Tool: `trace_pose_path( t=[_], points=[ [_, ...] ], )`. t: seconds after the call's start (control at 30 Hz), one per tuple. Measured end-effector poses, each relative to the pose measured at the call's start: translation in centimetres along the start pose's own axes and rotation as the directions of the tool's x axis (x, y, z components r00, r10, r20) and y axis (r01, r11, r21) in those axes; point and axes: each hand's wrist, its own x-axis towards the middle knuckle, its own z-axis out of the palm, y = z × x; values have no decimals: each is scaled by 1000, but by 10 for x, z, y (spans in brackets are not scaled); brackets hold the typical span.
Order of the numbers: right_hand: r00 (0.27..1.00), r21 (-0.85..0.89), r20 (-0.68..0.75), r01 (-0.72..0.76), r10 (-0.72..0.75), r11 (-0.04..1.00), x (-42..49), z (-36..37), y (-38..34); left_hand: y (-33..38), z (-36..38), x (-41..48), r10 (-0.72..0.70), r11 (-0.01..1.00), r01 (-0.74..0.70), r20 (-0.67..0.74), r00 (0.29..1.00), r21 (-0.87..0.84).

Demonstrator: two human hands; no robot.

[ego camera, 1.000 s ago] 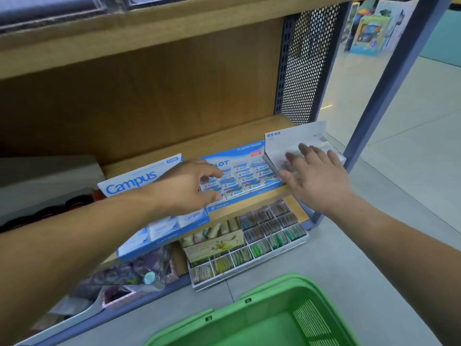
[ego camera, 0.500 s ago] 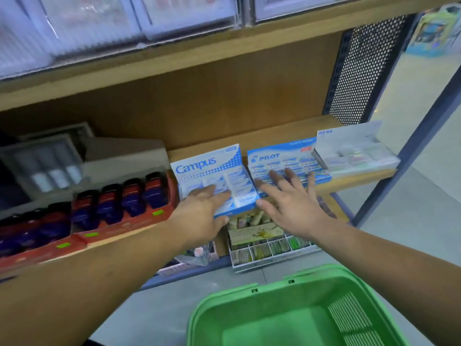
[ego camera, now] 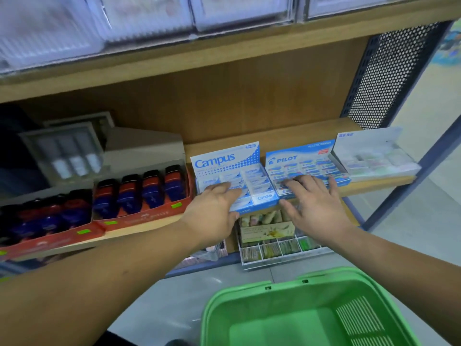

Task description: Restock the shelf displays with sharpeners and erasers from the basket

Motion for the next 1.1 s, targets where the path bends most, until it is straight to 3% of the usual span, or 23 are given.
trace_pose_path(
  t=[0.13,0.3,0.53,0.8,0.97,1.1],
  points=[
    [997,-68,23,-65,67,996,-3,-16,-4,-5,-10,-12,25,998,-24,-8,1000,49],
    [972,-134,213,-68,96,989,-8,-32,-9,-13,-15,-16,89,986,-96,54,995,140],
    [915,-211,363,-101,174,972,13,-23,-15,-25,-17,-2,107,988,-112,61,992,104],
    [925,-227,344,-83,159,970,16,-14,-14,-30,-17,5,120,988,-123,40,992,93],
    [938,-158,266,-185,223,970,10,-35,-22,-21,-29,-4,111,990,-116,56,992,75],
    [950,-184,240,-158,200,970,-5,-80,-47,-10,-55,-22,98,993,-94,68,993,-67]
  ],
)
